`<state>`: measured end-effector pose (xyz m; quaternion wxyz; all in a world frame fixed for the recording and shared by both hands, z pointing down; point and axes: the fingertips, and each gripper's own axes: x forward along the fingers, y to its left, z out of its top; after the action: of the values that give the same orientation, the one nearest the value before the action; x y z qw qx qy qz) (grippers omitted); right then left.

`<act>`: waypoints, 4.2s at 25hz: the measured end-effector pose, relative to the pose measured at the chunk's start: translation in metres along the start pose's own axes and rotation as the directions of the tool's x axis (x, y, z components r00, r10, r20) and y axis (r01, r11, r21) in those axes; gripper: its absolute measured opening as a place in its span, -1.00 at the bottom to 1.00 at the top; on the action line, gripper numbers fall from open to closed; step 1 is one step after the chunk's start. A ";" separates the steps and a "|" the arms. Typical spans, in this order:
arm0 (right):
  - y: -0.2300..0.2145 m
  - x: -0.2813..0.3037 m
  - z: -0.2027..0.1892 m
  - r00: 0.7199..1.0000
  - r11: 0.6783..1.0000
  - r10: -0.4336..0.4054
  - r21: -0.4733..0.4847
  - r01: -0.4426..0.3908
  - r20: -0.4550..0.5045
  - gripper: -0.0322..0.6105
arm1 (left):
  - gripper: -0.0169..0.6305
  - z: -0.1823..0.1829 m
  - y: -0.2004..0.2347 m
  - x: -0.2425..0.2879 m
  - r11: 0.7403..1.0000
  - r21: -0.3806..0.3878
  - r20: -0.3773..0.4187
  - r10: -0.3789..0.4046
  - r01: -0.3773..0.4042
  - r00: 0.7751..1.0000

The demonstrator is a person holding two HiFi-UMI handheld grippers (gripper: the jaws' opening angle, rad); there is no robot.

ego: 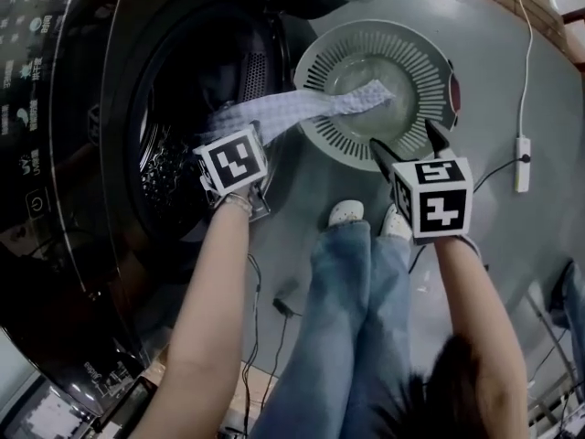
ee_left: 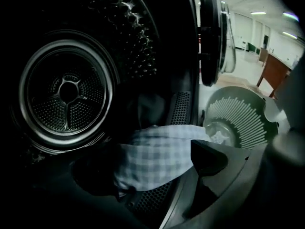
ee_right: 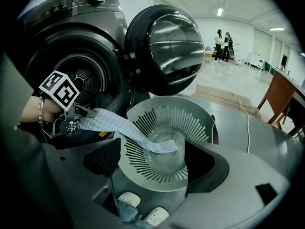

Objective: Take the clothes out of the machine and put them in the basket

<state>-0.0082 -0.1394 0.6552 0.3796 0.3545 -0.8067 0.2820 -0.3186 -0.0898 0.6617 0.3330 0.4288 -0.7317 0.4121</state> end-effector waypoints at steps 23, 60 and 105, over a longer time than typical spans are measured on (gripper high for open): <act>0.024 0.016 -0.001 0.999 0.999 0.040 0.012 -0.040 -0.024 0.25 | -0.64 -0.018 -0.001 0.041 0.929 -0.287 -0.040 -0.254 0.233 0.966; -0.070 -0.050 0.006 0.994 0.983 -0.110 0.152 0.105 0.023 0.08 | -0.77 0.158 -0.260 -0.191 0.645 0.109 0.309 -0.745 0.756 0.591; 0.044 0.086 0.016 0.992 0.997 0.046 -0.063 -0.053 -0.116 0.07 | 0.39 0.062 0.030 0.064 0.919 0.306 0.103 0.228 -0.249 0.968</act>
<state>-0.0884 -0.1557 0.7081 0.4296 0.3049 -0.8010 0.2845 -0.3802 -0.1588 0.6793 0.1832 0.3975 -0.7134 0.5471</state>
